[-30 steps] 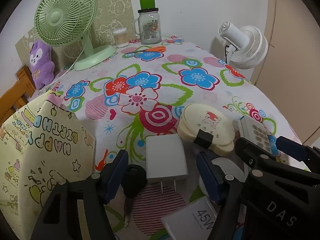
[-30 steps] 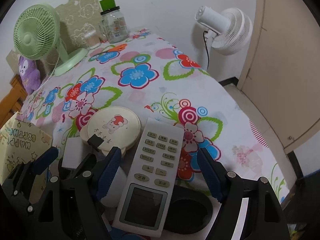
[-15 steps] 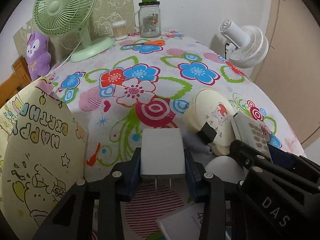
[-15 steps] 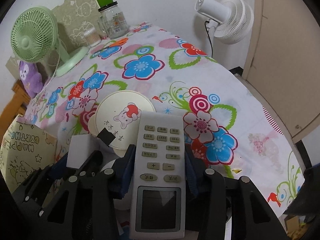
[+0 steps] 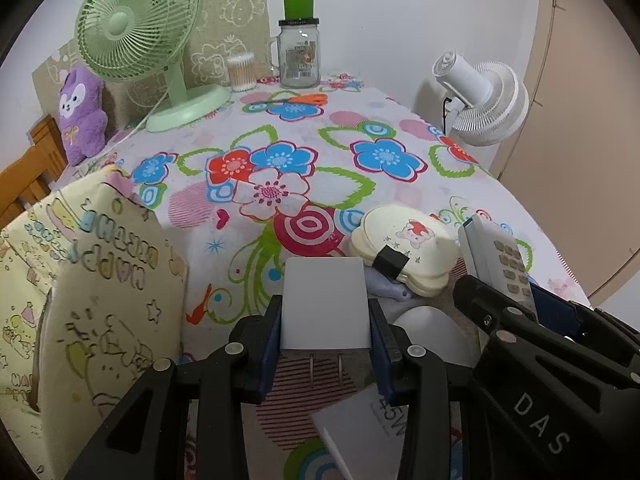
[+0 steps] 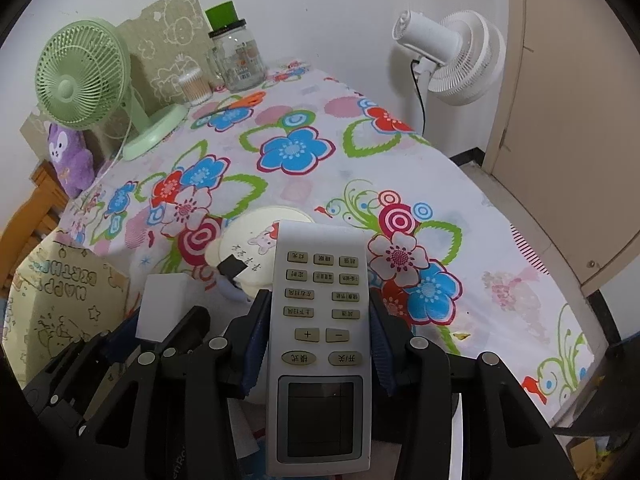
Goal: Organize rigid objects
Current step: 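Carry the plug charger in the left tool while the right tool carries the remote toward the yellow box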
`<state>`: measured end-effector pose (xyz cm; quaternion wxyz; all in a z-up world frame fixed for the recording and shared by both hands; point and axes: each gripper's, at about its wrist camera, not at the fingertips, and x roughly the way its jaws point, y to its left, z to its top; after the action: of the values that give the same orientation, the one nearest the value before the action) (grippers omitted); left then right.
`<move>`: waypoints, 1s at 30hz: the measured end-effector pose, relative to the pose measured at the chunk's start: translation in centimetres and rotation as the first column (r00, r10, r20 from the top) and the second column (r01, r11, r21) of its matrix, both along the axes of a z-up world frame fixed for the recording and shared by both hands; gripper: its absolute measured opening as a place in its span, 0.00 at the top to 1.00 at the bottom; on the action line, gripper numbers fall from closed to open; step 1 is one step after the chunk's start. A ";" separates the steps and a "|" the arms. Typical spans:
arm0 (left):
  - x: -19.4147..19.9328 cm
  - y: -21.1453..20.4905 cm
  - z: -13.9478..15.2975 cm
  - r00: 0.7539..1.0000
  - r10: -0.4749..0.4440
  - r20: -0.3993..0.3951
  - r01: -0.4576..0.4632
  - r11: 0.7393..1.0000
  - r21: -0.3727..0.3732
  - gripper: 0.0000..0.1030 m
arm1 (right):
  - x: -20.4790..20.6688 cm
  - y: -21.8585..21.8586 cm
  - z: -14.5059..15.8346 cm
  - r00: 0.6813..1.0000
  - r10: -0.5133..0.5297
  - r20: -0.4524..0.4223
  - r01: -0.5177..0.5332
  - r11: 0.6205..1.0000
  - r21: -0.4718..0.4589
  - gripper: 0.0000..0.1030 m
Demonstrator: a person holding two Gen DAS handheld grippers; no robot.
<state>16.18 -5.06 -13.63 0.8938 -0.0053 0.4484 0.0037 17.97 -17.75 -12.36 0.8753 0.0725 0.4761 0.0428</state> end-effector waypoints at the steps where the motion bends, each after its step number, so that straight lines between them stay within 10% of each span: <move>1: -0.2 0.0 0.2 1.000 0.001 0.005 -0.001 1.000 0.001 0.62 | -0.1 0.0 0.2 1.000 0.001 0.005 -0.001 1.000 0.000 0.53; 30: -4.7 0.1 5.7 0.994 0.022 0.106 -0.021 1.000 -0.017 0.61 | -4.7 0.7 6.5 0.989 0.042 0.143 -0.035 0.998 -0.057 0.53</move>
<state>11.46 -4.98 -7.97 0.9162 -0.0174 0.4002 0.0096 13.27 -17.07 -5.88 0.9082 0.0360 0.4137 0.0518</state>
